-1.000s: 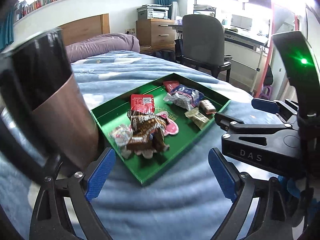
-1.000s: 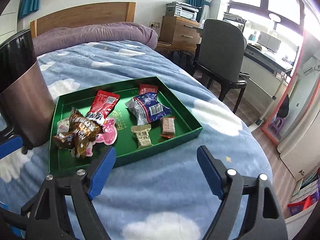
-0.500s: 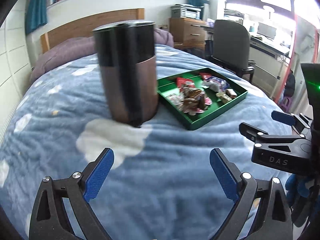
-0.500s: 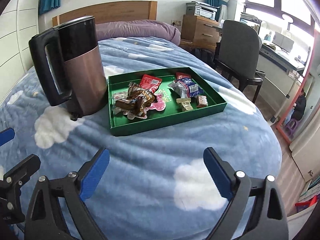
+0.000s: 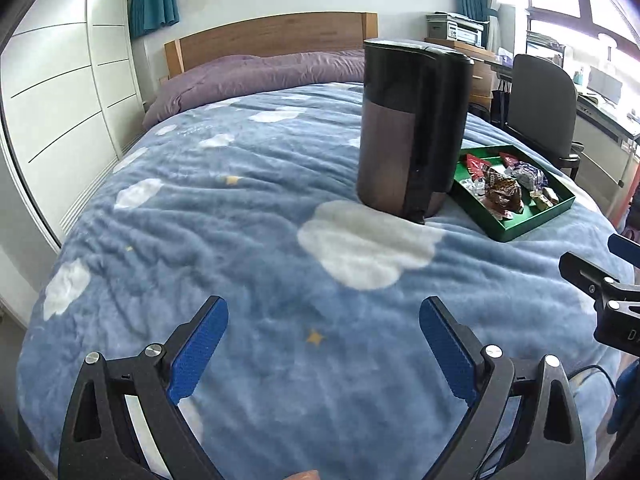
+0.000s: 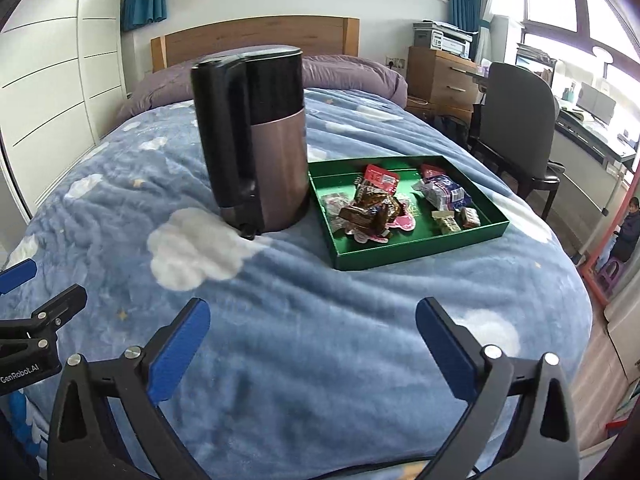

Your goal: Organize snacks

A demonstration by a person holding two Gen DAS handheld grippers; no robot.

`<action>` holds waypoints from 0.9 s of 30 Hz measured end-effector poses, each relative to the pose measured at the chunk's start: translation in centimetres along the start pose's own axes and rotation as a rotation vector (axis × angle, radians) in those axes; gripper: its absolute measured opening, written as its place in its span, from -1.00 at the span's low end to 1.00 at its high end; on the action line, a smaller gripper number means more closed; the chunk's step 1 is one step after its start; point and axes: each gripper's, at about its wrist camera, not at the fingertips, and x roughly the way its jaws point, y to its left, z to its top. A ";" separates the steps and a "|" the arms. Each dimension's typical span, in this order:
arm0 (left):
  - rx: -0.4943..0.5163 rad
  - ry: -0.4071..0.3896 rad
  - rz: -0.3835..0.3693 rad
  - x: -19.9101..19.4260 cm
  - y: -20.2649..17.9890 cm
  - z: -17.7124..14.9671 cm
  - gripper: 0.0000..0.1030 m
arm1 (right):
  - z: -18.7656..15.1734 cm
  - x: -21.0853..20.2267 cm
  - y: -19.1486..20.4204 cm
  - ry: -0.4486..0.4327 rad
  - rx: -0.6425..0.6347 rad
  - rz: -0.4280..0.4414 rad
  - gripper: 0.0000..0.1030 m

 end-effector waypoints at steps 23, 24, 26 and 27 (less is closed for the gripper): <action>0.014 0.006 -0.052 -2.9 3.0 -0.8 0.83 | 0.6 -1.8 2.9 -0.029 -0.038 0.032 1.00; 0.015 0.003 -0.051 -3.0 3.0 -0.7 0.83 | 0.6 -1.8 2.8 -0.029 -0.038 0.032 1.00; 0.011 -0.002 -0.052 -3.1 3.1 -0.4 0.83 | 0.8 -1.8 2.7 -0.030 -0.035 0.032 1.00; 0.009 -0.005 -0.053 -3.2 3.1 -0.3 0.83 | 1.0 -1.8 2.7 -0.031 -0.034 0.032 1.00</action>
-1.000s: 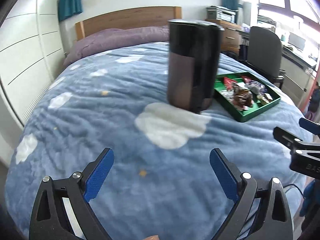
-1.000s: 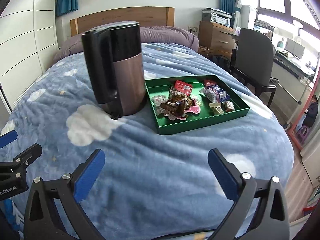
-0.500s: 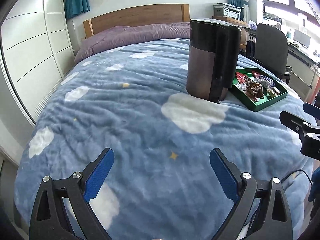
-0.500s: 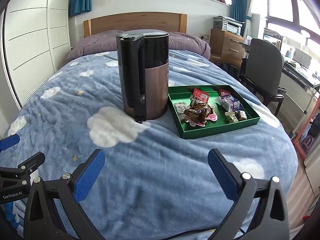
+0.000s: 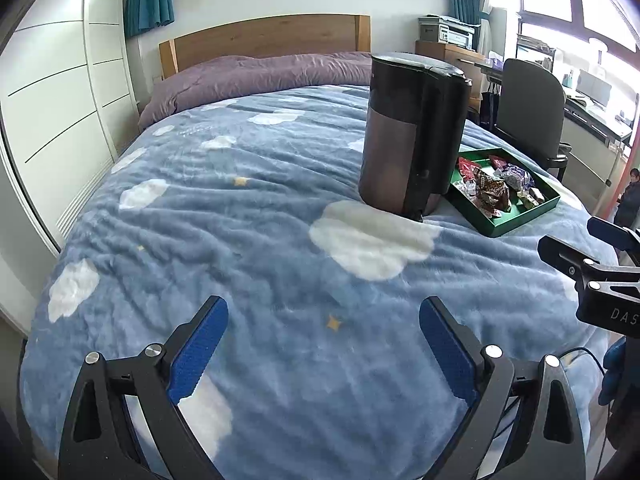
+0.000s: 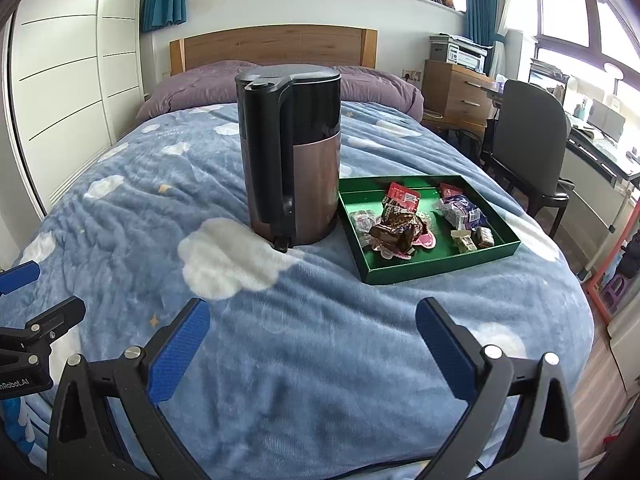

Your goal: Organize snacks

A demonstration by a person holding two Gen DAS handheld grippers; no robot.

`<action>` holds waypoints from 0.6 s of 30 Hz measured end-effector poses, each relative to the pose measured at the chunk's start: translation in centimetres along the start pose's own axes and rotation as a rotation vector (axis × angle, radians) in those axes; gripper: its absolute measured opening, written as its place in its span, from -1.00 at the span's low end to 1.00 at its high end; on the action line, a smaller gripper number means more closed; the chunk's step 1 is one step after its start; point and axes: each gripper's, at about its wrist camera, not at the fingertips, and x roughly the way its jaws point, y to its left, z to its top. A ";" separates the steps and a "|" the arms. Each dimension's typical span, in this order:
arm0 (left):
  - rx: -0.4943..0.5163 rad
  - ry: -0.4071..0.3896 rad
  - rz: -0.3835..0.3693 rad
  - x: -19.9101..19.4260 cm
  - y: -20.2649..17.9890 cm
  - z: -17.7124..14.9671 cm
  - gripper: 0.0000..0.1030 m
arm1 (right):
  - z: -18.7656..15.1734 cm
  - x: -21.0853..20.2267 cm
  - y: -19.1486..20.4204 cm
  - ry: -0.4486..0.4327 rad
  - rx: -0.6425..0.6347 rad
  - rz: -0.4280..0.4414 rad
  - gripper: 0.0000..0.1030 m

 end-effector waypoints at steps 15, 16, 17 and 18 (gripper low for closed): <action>-0.013 -0.010 -0.009 -0.3 0.3 0.5 0.83 | 0.3 0.2 -0.3 0.008 -0.006 -0.001 1.00; -0.014 -0.011 -0.011 -0.3 0.3 0.6 0.83 | 0.3 0.2 -0.4 0.009 -0.009 -0.002 1.00; -0.013 -0.011 -0.013 -0.3 0.2 0.6 0.83 | 0.2 0.2 -0.4 0.009 -0.011 -0.003 1.00; -0.012 -0.012 -0.016 -0.4 0.2 0.7 0.83 | 0.2 0.2 -0.5 0.009 -0.012 -0.003 1.00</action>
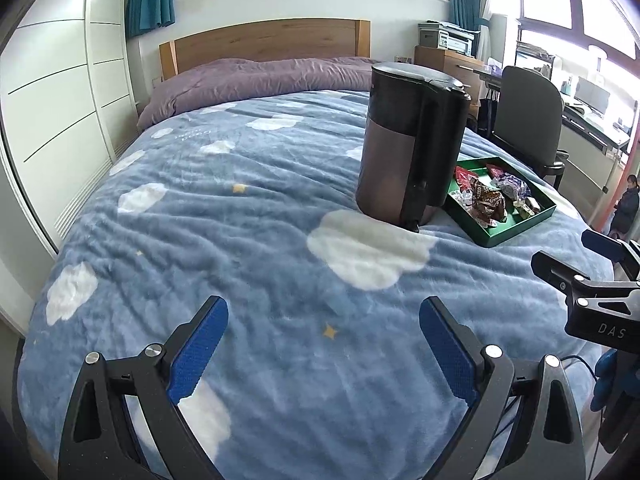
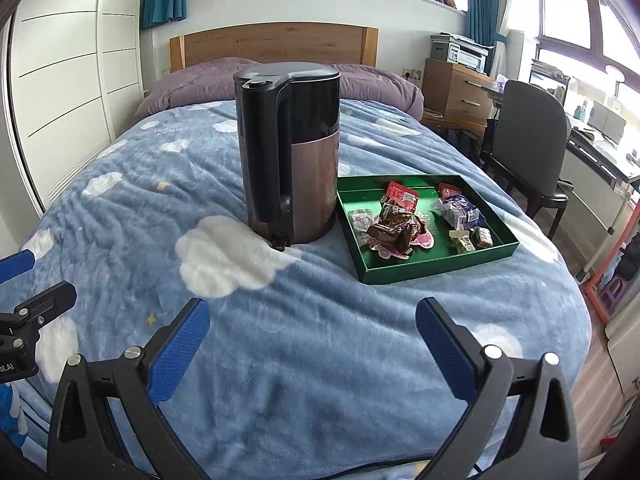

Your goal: Organize snacks

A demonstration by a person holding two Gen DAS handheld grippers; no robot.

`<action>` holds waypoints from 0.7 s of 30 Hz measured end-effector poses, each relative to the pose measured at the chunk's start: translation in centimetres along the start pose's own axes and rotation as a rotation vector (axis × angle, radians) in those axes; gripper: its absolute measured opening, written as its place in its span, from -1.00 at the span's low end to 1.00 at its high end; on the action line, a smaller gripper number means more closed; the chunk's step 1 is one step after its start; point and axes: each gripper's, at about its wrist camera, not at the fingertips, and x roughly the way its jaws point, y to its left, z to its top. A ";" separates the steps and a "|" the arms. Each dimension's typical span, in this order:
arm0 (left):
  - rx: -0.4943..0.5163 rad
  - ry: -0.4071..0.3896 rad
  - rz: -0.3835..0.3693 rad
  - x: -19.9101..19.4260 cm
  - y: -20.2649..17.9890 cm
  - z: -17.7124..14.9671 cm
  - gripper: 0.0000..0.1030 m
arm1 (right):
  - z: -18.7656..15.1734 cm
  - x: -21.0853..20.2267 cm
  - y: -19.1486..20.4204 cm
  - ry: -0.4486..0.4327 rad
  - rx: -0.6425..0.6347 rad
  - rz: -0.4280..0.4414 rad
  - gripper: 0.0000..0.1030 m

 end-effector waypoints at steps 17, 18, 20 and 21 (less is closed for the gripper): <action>0.007 0.000 -0.020 -0.2 -0.6 0.2 0.83 | -0.1 0.0 -0.1 0.007 -0.003 -0.002 1.00; 0.009 0.001 -0.022 -0.2 -0.8 0.2 0.83 | -0.2 0.0 -0.2 0.005 -0.004 -0.004 1.00; 0.018 0.002 -0.027 -0.1 -1.4 0.3 0.83 | -0.2 0.0 -0.3 0.006 -0.003 -0.007 1.00; 0.024 0.003 -0.030 0.1 -1.8 0.4 0.83 | -0.2 0.0 -0.5 0.007 -0.002 -0.010 1.00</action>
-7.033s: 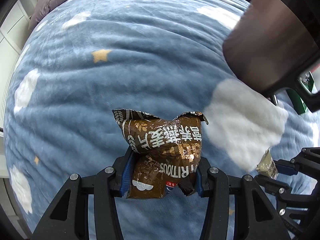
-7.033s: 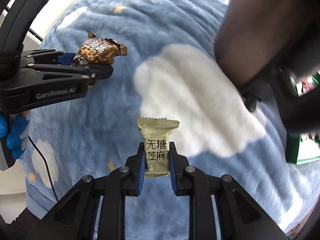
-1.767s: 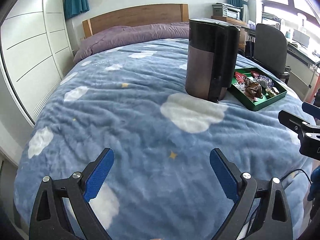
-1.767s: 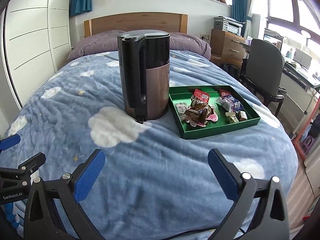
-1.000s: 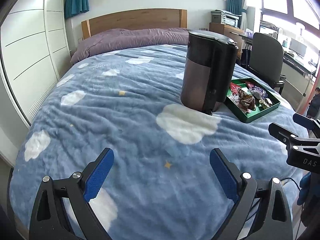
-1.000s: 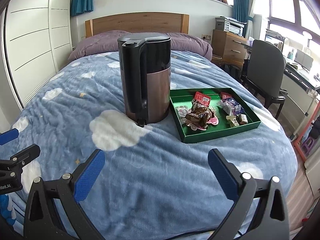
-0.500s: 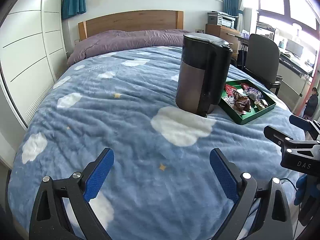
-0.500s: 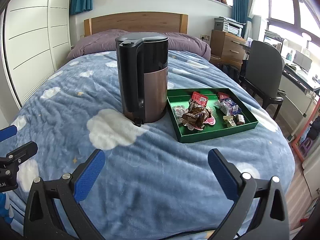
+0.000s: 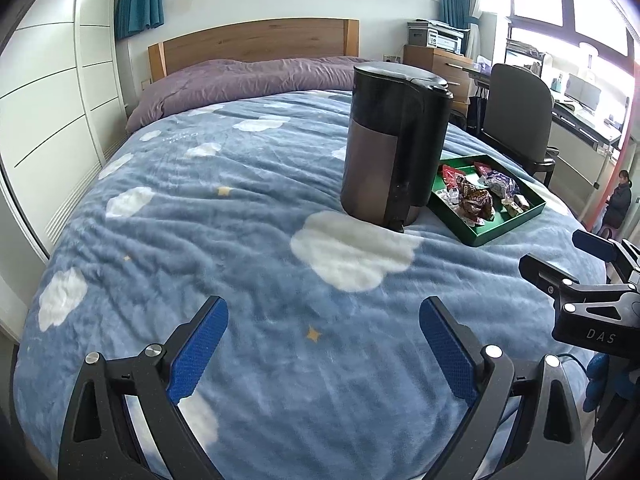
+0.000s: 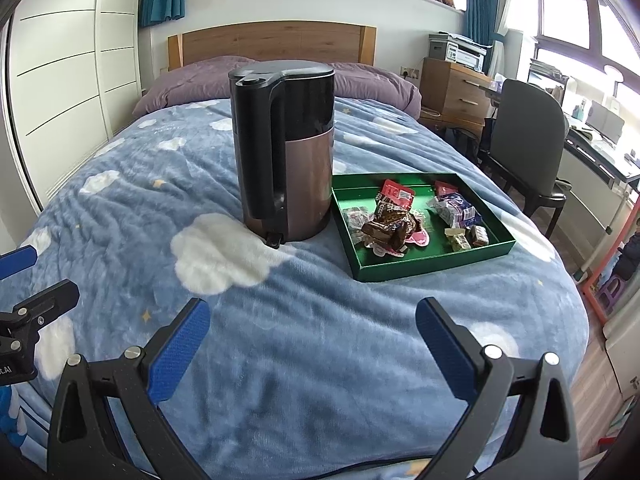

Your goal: Organize snacks

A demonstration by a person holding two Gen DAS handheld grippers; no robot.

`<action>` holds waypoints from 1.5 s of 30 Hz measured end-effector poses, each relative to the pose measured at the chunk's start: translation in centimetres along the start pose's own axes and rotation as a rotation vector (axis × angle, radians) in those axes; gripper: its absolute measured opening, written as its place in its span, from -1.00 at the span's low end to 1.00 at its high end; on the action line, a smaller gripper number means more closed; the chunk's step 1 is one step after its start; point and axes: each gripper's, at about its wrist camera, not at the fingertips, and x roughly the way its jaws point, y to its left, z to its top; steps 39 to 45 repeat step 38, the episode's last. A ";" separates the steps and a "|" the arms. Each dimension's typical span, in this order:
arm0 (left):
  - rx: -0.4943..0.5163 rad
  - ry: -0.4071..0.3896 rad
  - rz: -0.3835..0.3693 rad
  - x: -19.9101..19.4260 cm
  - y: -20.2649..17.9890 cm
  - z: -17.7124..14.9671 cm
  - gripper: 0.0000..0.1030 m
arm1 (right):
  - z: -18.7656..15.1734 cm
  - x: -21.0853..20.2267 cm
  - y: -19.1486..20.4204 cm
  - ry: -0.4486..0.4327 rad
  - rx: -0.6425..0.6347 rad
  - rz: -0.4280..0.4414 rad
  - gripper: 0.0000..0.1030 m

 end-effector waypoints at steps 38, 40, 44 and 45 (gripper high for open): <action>0.046 0.041 -0.033 3.8 -6.9 1.7 0.83 | -1.3 3.0 -7.2 0.079 0.070 -0.068 1.00; 0.046 0.041 -0.033 3.8 -6.9 1.7 0.83 | -1.3 3.0 -7.2 0.079 0.070 -0.068 1.00; 0.046 0.041 -0.033 3.8 -6.9 1.7 0.83 | -1.3 3.0 -7.2 0.079 0.070 -0.068 1.00; 0.046 0.041 -0.033 3.8 -6.9 1.7 0.83 | -1.3 3.0 -7.2 0.079 0.070 -0.068 1.00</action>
